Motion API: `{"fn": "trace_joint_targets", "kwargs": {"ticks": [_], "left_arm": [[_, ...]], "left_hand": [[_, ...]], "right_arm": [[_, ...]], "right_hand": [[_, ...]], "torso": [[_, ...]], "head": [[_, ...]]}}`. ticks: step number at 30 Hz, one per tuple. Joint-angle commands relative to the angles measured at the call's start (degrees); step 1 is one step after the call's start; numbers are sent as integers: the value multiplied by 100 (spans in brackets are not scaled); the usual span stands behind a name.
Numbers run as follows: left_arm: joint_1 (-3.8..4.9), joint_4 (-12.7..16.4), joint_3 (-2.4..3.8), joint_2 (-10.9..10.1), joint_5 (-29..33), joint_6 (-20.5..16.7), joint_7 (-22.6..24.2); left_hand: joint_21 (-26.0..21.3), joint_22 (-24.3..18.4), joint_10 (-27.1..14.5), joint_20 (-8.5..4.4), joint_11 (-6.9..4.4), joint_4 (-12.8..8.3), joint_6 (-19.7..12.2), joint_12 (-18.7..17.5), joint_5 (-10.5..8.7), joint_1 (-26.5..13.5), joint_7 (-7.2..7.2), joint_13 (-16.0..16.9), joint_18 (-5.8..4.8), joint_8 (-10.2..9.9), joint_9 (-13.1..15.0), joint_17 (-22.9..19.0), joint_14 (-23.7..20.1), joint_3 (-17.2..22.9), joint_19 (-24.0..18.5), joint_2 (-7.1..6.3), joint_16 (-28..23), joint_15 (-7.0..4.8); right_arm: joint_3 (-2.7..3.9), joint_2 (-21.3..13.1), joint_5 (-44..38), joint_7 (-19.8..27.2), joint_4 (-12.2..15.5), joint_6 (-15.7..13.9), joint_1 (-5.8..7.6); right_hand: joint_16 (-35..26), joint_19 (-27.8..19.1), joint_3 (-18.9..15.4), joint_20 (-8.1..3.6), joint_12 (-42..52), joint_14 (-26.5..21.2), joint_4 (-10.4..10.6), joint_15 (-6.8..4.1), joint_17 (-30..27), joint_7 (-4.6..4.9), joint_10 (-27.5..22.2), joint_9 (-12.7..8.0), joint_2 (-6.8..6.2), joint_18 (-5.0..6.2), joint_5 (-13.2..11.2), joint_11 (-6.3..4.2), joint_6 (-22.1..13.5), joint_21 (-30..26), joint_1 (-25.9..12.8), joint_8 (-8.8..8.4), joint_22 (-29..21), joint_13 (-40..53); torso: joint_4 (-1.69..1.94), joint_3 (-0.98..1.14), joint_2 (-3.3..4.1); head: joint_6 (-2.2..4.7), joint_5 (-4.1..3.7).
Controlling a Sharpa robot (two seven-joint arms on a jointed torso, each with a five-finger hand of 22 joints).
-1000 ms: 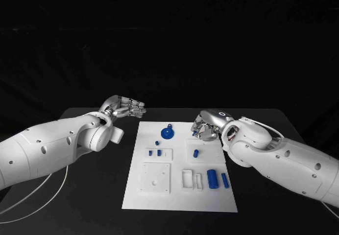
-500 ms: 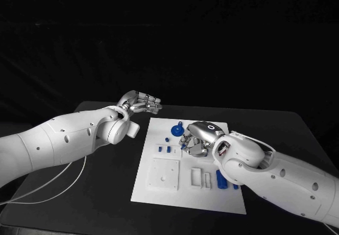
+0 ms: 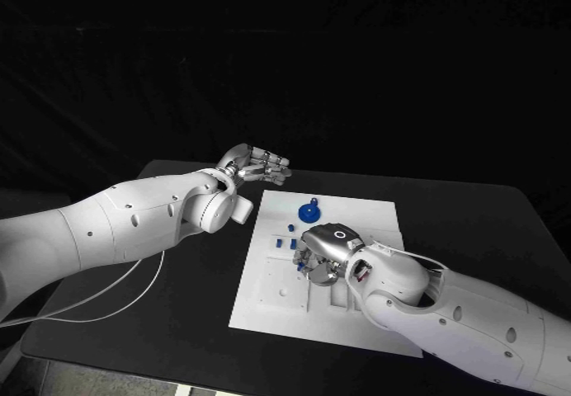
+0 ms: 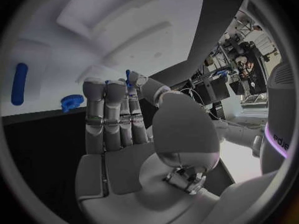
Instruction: Assemble the parts on the task board
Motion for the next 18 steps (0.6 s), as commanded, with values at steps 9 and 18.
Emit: {"fn": "trace_joint_targets", "kwargs": {"ticks": [9,18], "left_arm": [[9,22,5,27,58,-3,-2],[9,9,5,27,58,20,-37]], "left_hand": [[22,20,-44,9,11,-27,46,-1,27,9,11,-6,20,-10,-7,6,6,0,5,49,-15,21],[20,29,-56,13,15,-18,43,-1,27,13,12,-6,25,-11,-7,6,-2,-7,3,52,-14,24]], "right_arm": [[-126,78,-332,18,-72,106,-26],[-155,57,-352,12,-44,128,-43]], "right_hand": [[-33,263,2,-50,26,12,-18,-20,12,-7,25,6,36,85,32,8,44,11,11,19,300,5],[-33,263,2,-50,26,12,-18,-20,12,-7,25,6,36,85,32,8,44,11,11,19,300,5]], "torso": [[0,0,-1],[-10,-1,-6]], "head": [[-97,115],[-127,142]]}}
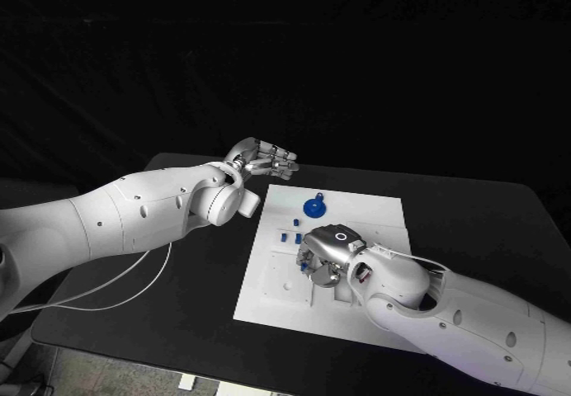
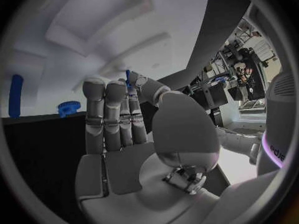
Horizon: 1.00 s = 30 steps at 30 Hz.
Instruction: Assemble the parts on the task board
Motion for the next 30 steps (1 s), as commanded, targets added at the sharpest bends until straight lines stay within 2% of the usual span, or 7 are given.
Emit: {"fn": "trace_joint_targets", "kwargs": {"ticks": [1,19,30], "left_arm": [[9,4,5,12,41,19,-9],[9,-83,5,10,41,49,-52],[9,-90,5,17,41,63,-57]], "left_hand": [[20,8,-35,13,-7,-18,43,-1,27,13,12,-6,25,-11,-7,6,-2,-7,3,52,-14,24],[18,17,-46,18,-3,-5,44,-1,24,21,12,-6,32,-10,-7,6,-13,-21,5,53,-14,28],[18,17,-46,18,-3,-5,44,-1,24,21,12,-6,32,-10,-7,6,-13,-21,5,53,-14,28]], "right_arm": [[-13,-16,-126,14,20,110,-18],[-20,-125,-189,-40,124,111,-48],[-25,-77,-242,-69,65,185,-54]], "right_hand": [[-33,263,10,-51,18,12,-11,-21,5,-8,35,7,30,84,34,-1,46,11,4,21,295,8],[-47,265,16,-53,18,19,-30,-23,16,-10,38,7,43,82,16,-1,50,15,-8,21,292,8],[-47,265,16,-53,18,19,-30,-23,16,-10,38,7,43,82,16,-1,50,15,-8,21,292,8]], "torso": [[-4,-1,-1],[-8,5,2],[-5,-5,0]], "head": [[-16,24],[-32,31],[-42,20]]}}
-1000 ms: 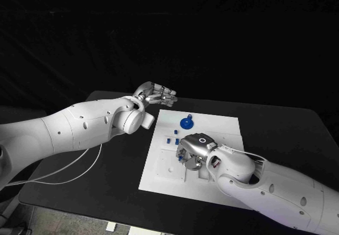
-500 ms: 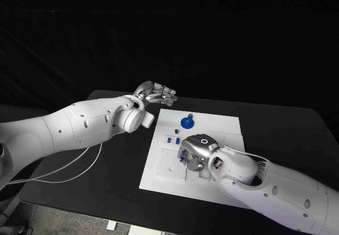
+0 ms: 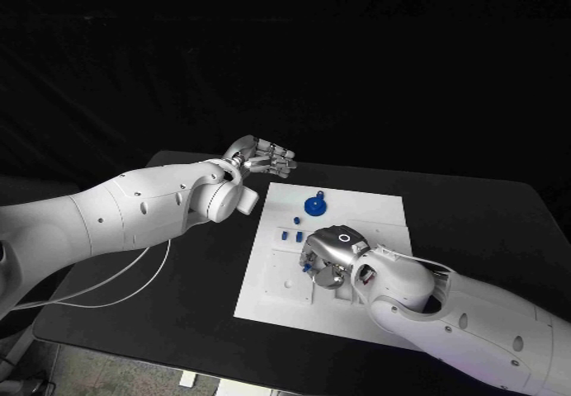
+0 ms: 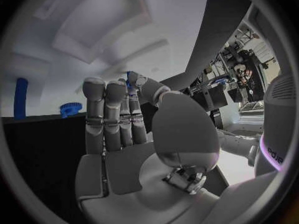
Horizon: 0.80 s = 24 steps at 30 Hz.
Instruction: Assemble the parts on the task board
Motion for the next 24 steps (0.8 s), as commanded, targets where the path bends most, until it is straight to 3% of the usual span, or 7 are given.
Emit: {"fn": "trace_joint_targets", "kwargs": {"ticks": [1,9,18,22,24], "left_arm": [[9,11,5,18,35,55,20],[9,22,5,33,35,64,16],[9,23,5,37,35,71,6],[9,23,5,36,35,70,2],[9,24,5,35,35,74,0]], "left_hand": [[18,6,-46,18,-3,-5,44,-1,24,21,12,-6,30,-10,-7,7,-13,-21,5,53,-15,28],[18,6,-46,18,-3,-5,44,-1,24,21,12,-6,30,-10,-7,7,-13,-21,5,53,-15,28],[18,6,-46,18,-3,-5,44,-1,24,21,12,-6,30,-10,-7,7,-13,-21,5,53,-15,28],[15,16,-52,22,0,5,39,-1,16,31,13,-6,35,-12,-8,7,-22,-32,1,56,-15,32],[15,16,-52,22,0,5,39,-1,16,31,13,-6,35,-12,-8,7,-22,-32,1,56,-15,32]], "right_arm": [[-15,40,-144,-50,-47,168,-12],[-69,155,-203,-86,-142,251,-15],[-100,194,-194,-92,-182,372,-16],[-107,182,-109,-77,-197,321,-15],[-109,169,-77,-80,-194,248,-15]], "right_hand": [[-24,265,24,-54,17,19,-22,-24,5,-2,48,6,45,80,17,-11,32,15,-6,19,294,4],[-38,262,29,-55,16,22,-35,-27,20,-2,48,5,48,77,21,-11,32,5,-21,18,290,4],[-49,251,-20,-52,13,5,-28,-21,25,10,10,-1,47,71,45,-1,1,-52,-39,13,275,0],[-42,245,-156,-3,13,-5,49,48,30,95,-365,-32,-53,92,317,104,-345,-133,-185,8,252,-15],[-43,250,-286,48,14,5,139,111,15,141,-653,-39,-163,122,202,184,-618,-212,-298,4,214,-21]], "torso": [[1,-4,1],[17,-10,-2],[-3,-12,-4],[-13,-5,-6],[-10,-4,-6]], "head": [[-3,-6],[-20,-9],[-28,2],[-20,3],[-20,2]]}}
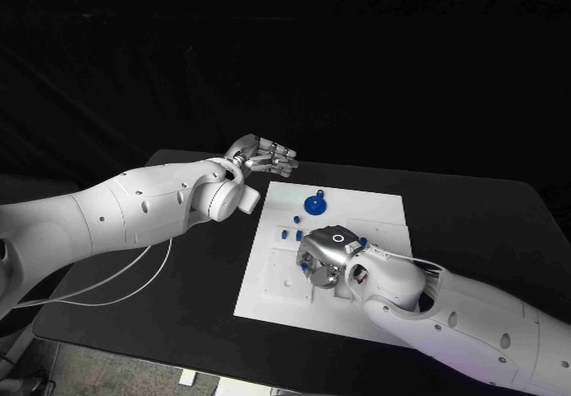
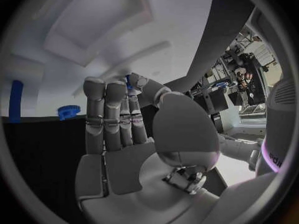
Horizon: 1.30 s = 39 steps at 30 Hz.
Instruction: Assemble the parts on the task board
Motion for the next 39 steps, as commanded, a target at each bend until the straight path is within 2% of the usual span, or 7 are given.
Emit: {"fn": "trace_joint_targets", "kwargs": {"ticks": [1,5,9,18,28,33,39], "left_arm": [[9,16,5,11,33,68,20],[9,16,5,5,33,71,14],[9,13,5,-6,33,72,9],[9,4,5,-31,33,81,3],[8,57,4,-107,59,137,48],[7,84,4,-146,75,160,94],[6,97,3,-177,86,183,122]], "left_hand": [[15,5,-53,22,0,5,39,-1,16,8,14,-6,32,-12,-8,6,-23,-32,0,32,-14,32],[15,5,-53,22,0,5,39,-1,16,8,14,-6,32,-12,-8,6,-23,-32,0,32,-14,32],[12,2,-64,26,5,3,31,-1,14,12,17,-6,33,-11,-8,7,-32,-38,-3,28,-15,36],[12,2,-64,26,5,3,31,-1,14,12,17,-6,33,-11,-8,7,-32,-38,-3,28,-15,36],[15,2,-62,26,3,-1,28,0,19,24,20,-6,38,-11,-8,8,-29,-37,-1,34,-12,34],[18,6,-54,23,1,-3,30,0,18,28,21,-5,39,-10,-7,8,-23,-35,3,38,-13,32],[21,10,-50,21,0,-4,25,-1,21,28,22,-6,40,-12,-8,7,-19,-34,5,40,-13,30]], "right_arm": [[-29,-23,54,-9,-20,105,-33],[-30,-67,97,-16,25,-40,-33],[-30,-133,129,-36,118,-231,-34],[91,-446,194,-301,414,-540,-36],[913,-1132,840,-271,678,-236,-32],[1173,-1373,1022,-233,717,-90,-30],[1311,-1536,1107,-201,638,216,-29]], "right_hand": [[-30,249,-147,68,6,7,79,91,-22,22,-376,-27,-160,83,-74,105,-267,-132,-121,-3,185,-20],[-74,260,-629,178,12,20,216,178,-131,-41,-852,-29,-356,228,-99,224,-527,-399,-91,2,20,-19],[-53,265,-1344,263,9,24,416,232,-290,-58,-1128,-32,-301,338,-97,292,-652,-492,232,2,-170,-21],[15,258,-1032,240,4,34,529,211,-466,-41,-1015,-33,-424,318,-115,261,-627,-387,265,-1,-382,-24],[36,255,-637,194,-4,43,547,166,-484,-21,-735,-33,-457,244,-171,196,-634,-267,227,-1,-417,-28],[41,252,-648,185,2,46,558,161,-481,-38,-721,-31,-481,228,-165,197,-639,-241,186,3,-419,-25],[39,243,-1123,206,5,30,593,185,-485,-86,-857,-32,-412,234,-242,226,-694,-281,274,2,-463,-22]], "torso": [[2,6,1],[8,10,-1],[7,14,3],[-12,16,2],[-31,15,11],[-59,21,14],[-45,26,11]], "head": [[8,-5],[16,-19],[27,-21],[74,-83],[170,-256],[191,-274],[203,-293]]}}
